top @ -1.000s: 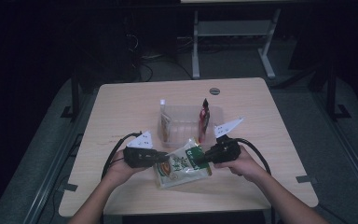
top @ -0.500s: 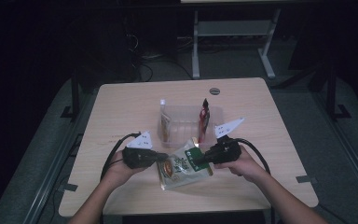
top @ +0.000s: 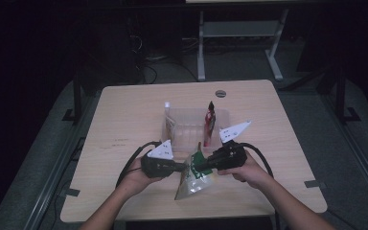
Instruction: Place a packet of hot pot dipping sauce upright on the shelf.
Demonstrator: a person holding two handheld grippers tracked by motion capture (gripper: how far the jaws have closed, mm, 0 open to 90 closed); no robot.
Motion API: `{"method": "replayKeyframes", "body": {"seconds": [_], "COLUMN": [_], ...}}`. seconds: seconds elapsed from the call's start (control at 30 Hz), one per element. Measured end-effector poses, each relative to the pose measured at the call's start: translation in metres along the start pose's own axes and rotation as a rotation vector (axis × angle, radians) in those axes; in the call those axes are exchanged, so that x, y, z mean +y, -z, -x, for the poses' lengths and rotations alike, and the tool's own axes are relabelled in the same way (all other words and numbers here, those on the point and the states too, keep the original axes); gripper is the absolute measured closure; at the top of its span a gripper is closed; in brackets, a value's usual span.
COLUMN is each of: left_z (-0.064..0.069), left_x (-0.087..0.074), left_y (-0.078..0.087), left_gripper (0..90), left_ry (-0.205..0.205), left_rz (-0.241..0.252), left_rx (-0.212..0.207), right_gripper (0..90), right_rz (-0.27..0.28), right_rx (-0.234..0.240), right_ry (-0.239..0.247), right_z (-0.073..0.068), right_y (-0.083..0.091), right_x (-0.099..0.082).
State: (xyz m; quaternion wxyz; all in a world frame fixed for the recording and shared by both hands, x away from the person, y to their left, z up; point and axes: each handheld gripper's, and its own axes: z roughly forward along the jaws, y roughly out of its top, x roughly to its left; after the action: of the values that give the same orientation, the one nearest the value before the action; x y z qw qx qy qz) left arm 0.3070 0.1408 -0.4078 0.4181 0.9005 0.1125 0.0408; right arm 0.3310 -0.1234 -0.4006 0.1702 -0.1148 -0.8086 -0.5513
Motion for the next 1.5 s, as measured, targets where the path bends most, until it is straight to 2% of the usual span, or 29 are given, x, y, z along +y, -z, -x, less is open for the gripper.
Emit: {"method": "replayKeyframes", "body": {"seconds": [0.1, 0.23, 0.47, 0.6, 0.67, 0.9, 1.0, 1.17, 1.23, 1.5], "left_z": [-0.001, -0.003, -0.003, -0.003, -0.003, -0.007, -0.013, -0.018, -0.018, -0.018], "left_x": [-0.001, -0.004, -0.014, -0.023, -0.028, -0.044, -0.048, -0.054, -0.054, -0.056], "left_y": [0.002, 0.005, 0.015, 0.019, 0.021, 0.031, 0.032, 0.031, 0.031, 0.029], "left_gripper": [84.5, 72.7, 52.2, 42.6, 39.0, 34.0, 31.6, 28.1, 27.2, 25.7], "left_ry": [0.011, 0.029, 0.094, 0.134, 0.133, 0.172, 0.177, 0.188, 0.19, 0.186], "left_rz": [0.003, 0.006, -0.015, -0.023, -0.037, -0.041, -0.037, -0.06, -0.05, -0.064], "left_rx": [-0.003, 0.003, -0.002, -0.004, 0.004, 0.03, 0.048, 0.06, 0.054, 0.048], "right_gripper": [90.0, 90.0, 90.0, 90.0, 90.0, 90.0, 90.0, 90.0, 90.0, 90.0], "right_rz": [0.01, 0.03, 0.046, 0.055, 0.052, 0.072, 0.08, 0.094, 0.099, 0.113], "right_rx": [-0.007, -0.014, -0.039, -0.062, -0.071, -0.092, -0.099, -0.104, -0.108, -0.123], "right_ry": [0.003, 0.014, 0.023, 0.057, 0.063, 0.09, 0.1, 0.118, 0.128, 0.135], "right_z": [-0.001, 0.0, -0.004, -0.006, -0.007, -0.007, -0.007, -0.007, -0.006, -0.002], "right_y": [0.003, 0.007, 0.013, 0.016, 0.017, 0.02, 0.021, 0.023, 0.023, 0.025], "right_x": [0.001, 0.002, 0.006, 0.011, 0.015, 0.025, 0.031, 0.04, 0.044, 0.056]}}
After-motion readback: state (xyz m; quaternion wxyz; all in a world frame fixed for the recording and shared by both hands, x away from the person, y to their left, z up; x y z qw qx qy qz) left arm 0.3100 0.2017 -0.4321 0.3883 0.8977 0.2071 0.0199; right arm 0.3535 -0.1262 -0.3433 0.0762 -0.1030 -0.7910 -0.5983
